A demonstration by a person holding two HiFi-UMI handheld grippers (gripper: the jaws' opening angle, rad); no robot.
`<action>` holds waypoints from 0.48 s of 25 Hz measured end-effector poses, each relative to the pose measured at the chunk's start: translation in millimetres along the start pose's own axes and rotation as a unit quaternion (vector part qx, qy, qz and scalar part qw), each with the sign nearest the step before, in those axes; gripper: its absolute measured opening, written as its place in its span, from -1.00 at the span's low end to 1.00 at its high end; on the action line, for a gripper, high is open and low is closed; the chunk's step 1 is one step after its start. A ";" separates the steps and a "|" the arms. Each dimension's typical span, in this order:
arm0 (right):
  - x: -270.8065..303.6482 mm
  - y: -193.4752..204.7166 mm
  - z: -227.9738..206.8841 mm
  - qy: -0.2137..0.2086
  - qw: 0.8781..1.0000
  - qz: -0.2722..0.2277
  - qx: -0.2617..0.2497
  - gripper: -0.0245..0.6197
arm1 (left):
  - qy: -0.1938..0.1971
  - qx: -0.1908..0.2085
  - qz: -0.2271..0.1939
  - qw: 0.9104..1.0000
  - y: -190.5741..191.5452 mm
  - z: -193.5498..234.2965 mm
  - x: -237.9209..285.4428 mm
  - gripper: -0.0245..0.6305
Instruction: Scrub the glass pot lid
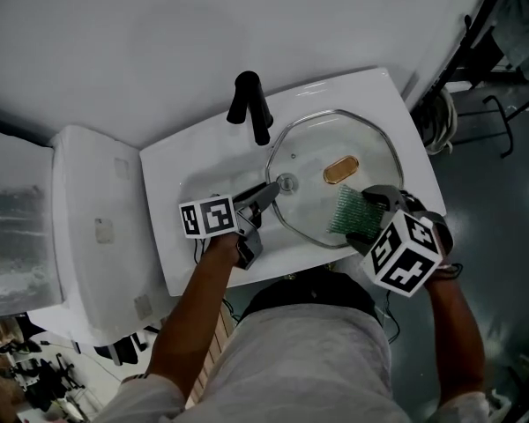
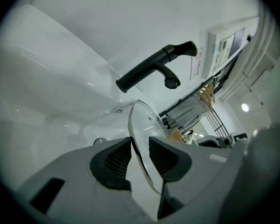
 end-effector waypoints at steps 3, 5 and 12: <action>17.0 -28.3 31.6 -0.023 0.999 0.001 -0.046 0.11 | -0.001 0.000 0.000 1.000 0.3 0.2 0.0 -0.54; 28.6 -39.0 46.3 -0.033 0.997 0.007 -0.076 0.11 | -0.001 0.000 -0.001 1.000 0.4 0.4 -0.4 -0.54; 44.3 -33.6 51.8 -0.035 0.993 0.028 -0.108 0.11 | -0.003 -0.001 -0.001 1.000 0.2 -0.8 -0.4 -0.54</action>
Point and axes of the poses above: the fingertips, and each gripper's own axes: x forward along the fingers, z to its left, y out of its underside, the point moved 2 cm from there along -x, backward along the fingers, and after that the axes turned 2 degrees about -z, right-handed, at the moved point
